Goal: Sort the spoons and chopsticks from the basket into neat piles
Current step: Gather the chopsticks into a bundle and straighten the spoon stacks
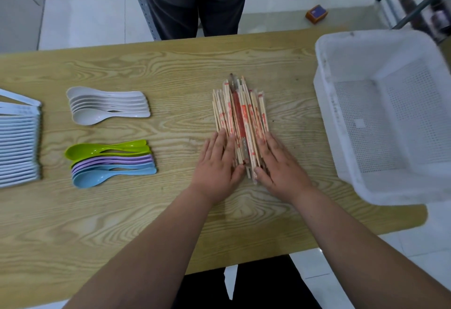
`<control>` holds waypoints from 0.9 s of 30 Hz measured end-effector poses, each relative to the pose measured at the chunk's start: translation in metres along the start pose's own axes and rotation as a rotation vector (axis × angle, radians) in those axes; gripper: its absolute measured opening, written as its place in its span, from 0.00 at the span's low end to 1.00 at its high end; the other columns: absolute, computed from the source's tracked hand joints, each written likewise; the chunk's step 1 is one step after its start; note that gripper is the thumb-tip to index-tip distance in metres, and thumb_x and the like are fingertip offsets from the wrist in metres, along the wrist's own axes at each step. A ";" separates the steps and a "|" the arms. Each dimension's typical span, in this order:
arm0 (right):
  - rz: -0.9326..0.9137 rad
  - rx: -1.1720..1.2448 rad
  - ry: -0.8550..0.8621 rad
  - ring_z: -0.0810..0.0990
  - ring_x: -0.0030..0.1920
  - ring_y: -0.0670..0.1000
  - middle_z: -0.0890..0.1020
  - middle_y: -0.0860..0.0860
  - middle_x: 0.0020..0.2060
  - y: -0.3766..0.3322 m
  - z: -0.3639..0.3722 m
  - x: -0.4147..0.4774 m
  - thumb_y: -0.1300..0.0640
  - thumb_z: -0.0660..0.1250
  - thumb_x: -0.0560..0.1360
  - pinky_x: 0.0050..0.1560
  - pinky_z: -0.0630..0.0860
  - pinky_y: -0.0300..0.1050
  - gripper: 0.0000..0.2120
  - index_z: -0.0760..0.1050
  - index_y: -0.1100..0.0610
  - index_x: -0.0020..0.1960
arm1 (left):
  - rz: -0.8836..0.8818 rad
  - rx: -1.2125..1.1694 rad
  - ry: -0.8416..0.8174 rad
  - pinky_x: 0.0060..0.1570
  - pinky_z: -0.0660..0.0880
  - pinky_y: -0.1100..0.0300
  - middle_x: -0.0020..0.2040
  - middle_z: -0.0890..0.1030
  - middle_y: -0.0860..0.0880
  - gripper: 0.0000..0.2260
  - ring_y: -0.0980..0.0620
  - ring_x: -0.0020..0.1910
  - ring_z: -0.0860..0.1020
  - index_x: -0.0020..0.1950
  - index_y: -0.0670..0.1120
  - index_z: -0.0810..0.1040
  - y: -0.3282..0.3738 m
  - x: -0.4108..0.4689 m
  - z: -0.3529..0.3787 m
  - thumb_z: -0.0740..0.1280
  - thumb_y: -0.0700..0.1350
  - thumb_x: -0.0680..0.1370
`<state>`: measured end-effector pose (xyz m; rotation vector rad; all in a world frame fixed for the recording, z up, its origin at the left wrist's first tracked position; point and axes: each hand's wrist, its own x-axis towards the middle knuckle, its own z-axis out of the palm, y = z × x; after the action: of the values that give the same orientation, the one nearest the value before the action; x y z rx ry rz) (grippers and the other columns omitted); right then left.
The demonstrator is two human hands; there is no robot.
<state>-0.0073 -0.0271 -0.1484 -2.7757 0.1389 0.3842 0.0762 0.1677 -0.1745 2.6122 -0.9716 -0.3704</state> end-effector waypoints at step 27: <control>-0.180 -0.033 -0.107 0.32 0.79 0.51 0.34 0.50 0.80 0.026 -0.011 0.022 0.25 0.55 0.72 0.78 0.40 0.50 0.45 0.38 0.39 0.80 | 0.033 -0.097 -0.110 0.76 0.60 0.48 0.82 0.48 0.47 0.48 0.45 0.81 0.53 0.82 0.48 0.52 -0.004 0.007 -0.018 0.75 0.59 0.72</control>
<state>0.0125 -0.0569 -0.1524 -2.7636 -0.1428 0.4904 0.0899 0.1691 -0.1605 2.5079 -1.0038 -0.5440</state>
